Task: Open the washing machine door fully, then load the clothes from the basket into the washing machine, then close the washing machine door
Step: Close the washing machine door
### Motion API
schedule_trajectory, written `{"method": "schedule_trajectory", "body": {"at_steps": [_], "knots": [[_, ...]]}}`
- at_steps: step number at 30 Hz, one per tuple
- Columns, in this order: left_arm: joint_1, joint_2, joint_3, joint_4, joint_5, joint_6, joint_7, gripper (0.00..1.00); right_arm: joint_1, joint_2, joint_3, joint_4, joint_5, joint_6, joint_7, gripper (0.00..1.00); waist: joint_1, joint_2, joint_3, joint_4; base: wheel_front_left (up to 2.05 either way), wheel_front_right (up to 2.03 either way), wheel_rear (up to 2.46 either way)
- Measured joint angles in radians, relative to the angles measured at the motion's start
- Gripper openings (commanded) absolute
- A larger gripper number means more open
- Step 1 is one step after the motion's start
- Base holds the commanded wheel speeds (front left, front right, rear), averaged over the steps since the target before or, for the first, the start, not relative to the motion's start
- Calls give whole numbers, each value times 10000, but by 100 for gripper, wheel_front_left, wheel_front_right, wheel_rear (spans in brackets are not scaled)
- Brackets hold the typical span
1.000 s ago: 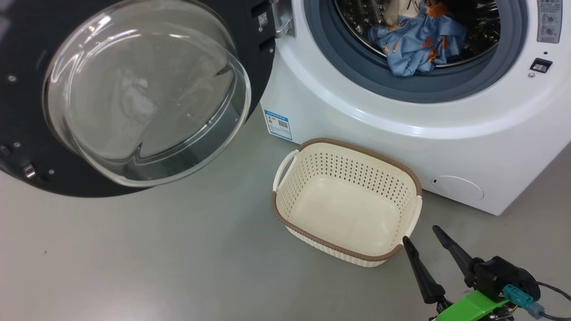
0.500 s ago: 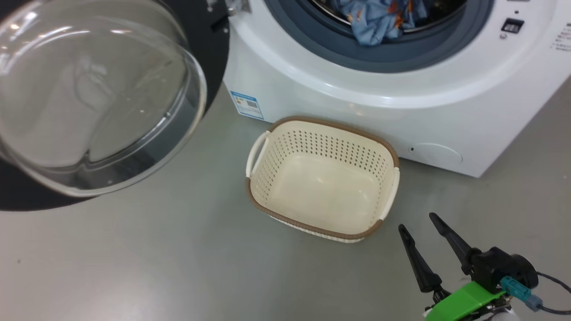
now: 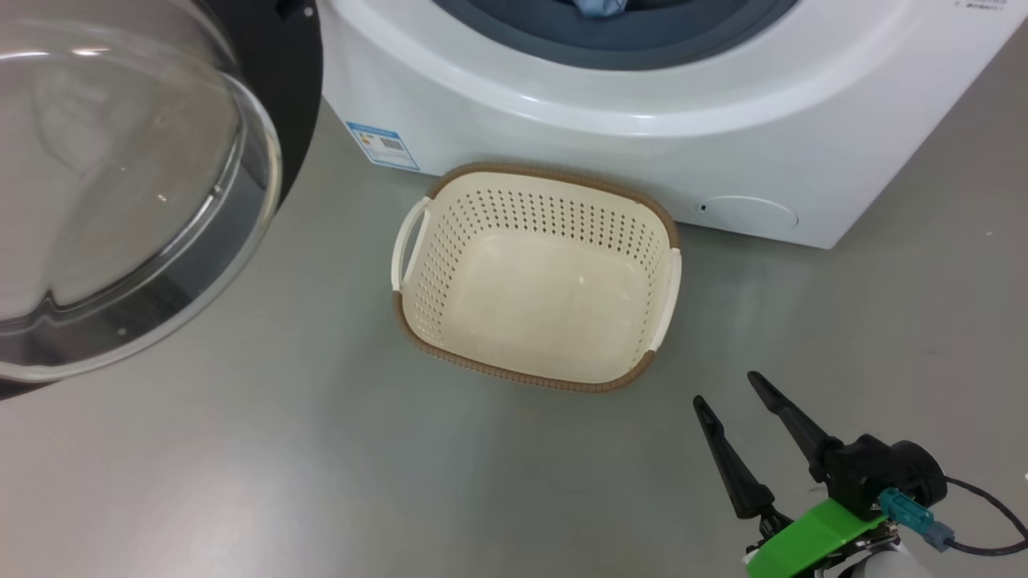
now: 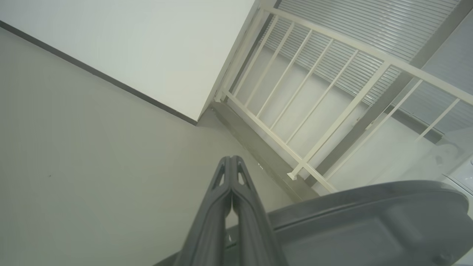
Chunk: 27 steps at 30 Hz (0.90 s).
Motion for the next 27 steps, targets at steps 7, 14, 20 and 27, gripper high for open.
{"method": "schedule_trajectory", "body": {"at_steps": [7,14,20,27], "knots": [[-5,245,-759,19,-757,10,1145,0,-206,8,36,27,-40,0,0,100,0,0,214,-68,0,0,0],[15,652,-1122,-12,-1342,13,2013,0,-354,6,77,21,-40,0,0,100,-1,0,233,-97,0,0,0],[42,976,-1365,-73,-1783,27,2867,0,-351,4,10,23,-40,0,0,100,0,0,227,-95,0,0,0],[230,1154,-1476,-341,-2176,63,3463,0,-351,40,-35,25,-42,0,0,100,-1,0,163,-53,0,0,0]]}}
